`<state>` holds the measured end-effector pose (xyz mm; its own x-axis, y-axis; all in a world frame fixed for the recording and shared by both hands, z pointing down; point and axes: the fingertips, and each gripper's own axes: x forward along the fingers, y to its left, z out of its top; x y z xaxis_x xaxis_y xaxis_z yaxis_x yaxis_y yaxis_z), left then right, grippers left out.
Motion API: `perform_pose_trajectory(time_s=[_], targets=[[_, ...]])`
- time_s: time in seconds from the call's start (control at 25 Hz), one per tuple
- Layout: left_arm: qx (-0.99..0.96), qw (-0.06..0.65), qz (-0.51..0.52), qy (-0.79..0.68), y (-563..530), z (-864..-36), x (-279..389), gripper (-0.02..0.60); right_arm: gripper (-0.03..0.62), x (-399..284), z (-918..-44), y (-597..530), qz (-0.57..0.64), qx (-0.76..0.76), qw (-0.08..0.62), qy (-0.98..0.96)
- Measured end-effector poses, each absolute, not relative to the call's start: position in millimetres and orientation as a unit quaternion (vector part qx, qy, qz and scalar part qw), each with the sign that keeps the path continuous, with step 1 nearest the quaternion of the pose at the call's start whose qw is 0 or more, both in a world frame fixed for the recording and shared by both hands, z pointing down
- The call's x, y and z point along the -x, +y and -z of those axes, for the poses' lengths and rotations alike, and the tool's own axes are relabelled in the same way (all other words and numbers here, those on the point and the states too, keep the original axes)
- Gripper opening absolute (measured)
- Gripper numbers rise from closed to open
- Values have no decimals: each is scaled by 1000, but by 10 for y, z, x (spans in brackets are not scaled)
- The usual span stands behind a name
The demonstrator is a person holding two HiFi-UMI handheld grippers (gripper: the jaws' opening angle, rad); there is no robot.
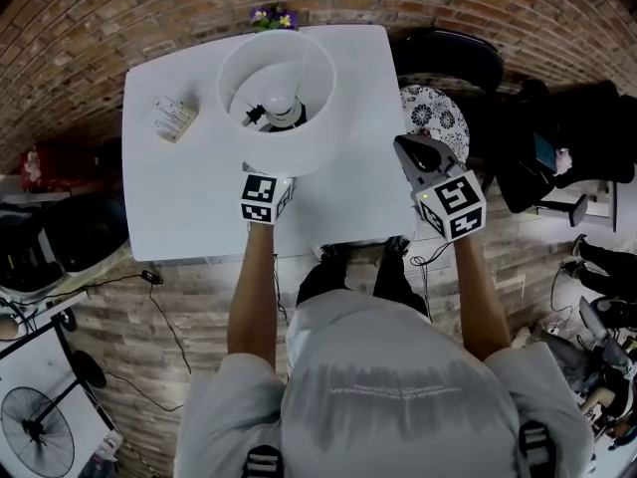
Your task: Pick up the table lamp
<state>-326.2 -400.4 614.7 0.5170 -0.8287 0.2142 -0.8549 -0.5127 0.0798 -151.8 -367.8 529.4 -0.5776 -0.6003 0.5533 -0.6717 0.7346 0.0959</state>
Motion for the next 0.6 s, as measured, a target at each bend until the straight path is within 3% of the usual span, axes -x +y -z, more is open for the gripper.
perform_pose_trajectory(time_s=[0.6], targets=[[-866, 92, -64, -486, -3877, -6058, 3196, 212, 0, 1254, -5162, -3590, -78, -370, 261, -888]])
